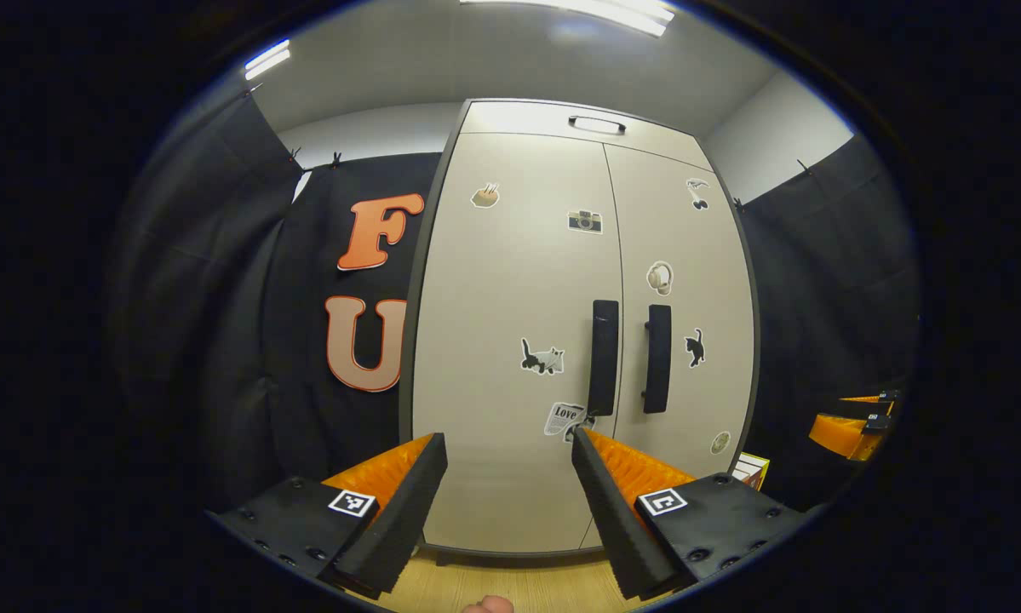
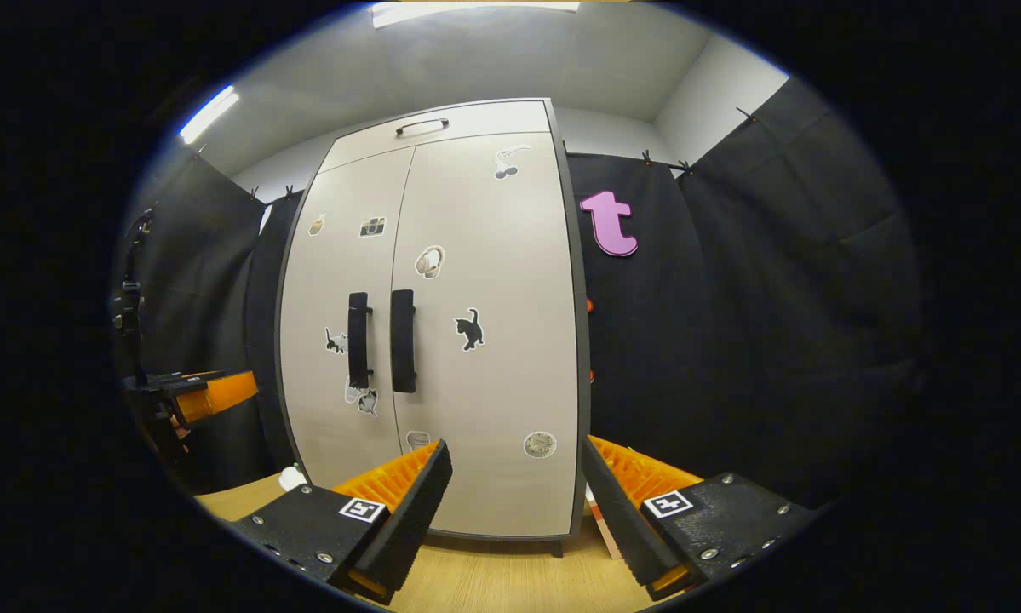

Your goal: Grab one shoe with the right hand and put it into the shoe cabinet, grab the other shoe with the left hand and put it into the shoe cabinet; then close the right door with the right hand and the left door with the left hand.

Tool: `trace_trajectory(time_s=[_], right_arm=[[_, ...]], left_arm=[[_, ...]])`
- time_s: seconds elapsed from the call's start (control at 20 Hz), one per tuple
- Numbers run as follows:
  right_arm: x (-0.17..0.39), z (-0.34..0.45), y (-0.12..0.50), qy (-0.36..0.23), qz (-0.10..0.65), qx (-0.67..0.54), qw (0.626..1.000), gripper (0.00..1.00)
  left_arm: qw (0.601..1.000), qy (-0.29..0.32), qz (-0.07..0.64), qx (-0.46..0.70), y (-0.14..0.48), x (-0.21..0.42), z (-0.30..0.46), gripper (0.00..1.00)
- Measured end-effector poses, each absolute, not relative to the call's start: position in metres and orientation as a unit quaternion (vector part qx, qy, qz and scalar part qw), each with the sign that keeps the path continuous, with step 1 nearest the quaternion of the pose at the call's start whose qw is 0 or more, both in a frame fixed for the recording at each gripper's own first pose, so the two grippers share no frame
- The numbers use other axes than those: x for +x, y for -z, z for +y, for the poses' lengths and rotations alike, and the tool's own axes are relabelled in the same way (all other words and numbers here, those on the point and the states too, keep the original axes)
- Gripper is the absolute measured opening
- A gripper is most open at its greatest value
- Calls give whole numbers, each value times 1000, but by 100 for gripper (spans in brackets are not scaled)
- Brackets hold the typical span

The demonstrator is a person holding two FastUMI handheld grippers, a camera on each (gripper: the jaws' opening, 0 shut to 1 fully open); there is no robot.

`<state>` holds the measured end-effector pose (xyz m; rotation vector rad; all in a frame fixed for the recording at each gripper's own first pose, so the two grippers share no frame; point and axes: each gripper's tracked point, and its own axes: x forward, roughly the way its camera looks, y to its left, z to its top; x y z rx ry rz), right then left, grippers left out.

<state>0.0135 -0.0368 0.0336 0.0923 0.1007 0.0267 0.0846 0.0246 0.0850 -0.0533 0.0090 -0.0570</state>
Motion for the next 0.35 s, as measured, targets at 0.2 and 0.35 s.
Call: trace_trajectory(time_s=[0.2, 0.35], right_arm=[[12, -39, -32, -6, 52, 47, 998, 94], [11, -40, -33, -3, 52, 54, 997, 94]], left_arm=[[999, 24, 15, -26, -76, 76, 30, 96], [999, 23, 20, -34, -73, 73, 31, 96]])
